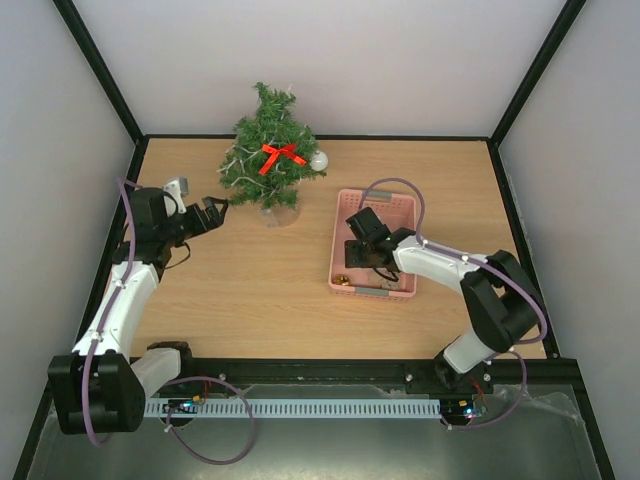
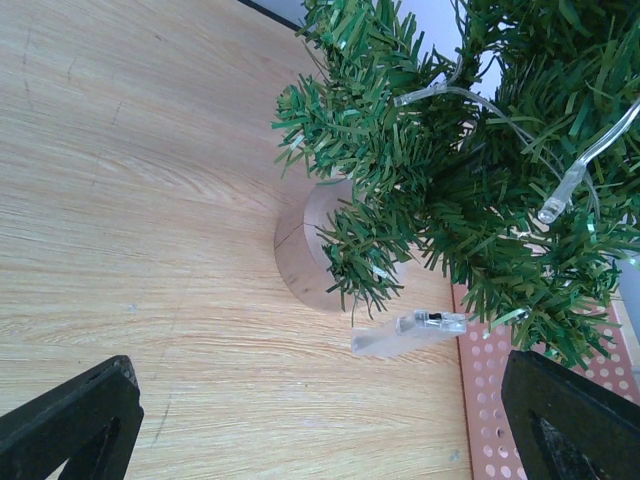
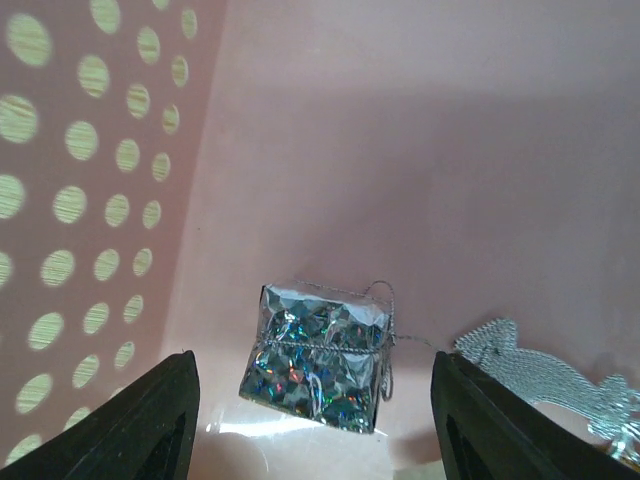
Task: Decorate the small christmas tree
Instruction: Pick up the decoration item from the storage box.
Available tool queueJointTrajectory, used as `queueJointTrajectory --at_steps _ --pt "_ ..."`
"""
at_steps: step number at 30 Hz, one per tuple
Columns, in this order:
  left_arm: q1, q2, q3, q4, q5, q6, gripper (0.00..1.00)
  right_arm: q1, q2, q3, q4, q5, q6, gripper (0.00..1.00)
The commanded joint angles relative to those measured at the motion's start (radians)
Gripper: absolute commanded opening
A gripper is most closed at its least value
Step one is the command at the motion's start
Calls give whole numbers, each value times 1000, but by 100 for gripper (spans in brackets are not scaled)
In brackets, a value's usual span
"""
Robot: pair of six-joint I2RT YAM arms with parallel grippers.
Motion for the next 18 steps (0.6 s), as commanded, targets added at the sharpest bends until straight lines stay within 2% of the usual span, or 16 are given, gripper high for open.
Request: queueJointTrajectory --at_steps 1,6,13,18 --pt "-4 -19 -4 -23 18 28 99 1 59 31 27 1 33 62" --pt "-10 -17 -10 -19 44 20 96 1 118 59 20 46 22 57" --pt "-25 -14 60 -88 27 34 87 1 110 69 -14 136 -5 36" --pt "-64 -16 119 -145 10 56 83 1 87 56 -20 152 -28 35"
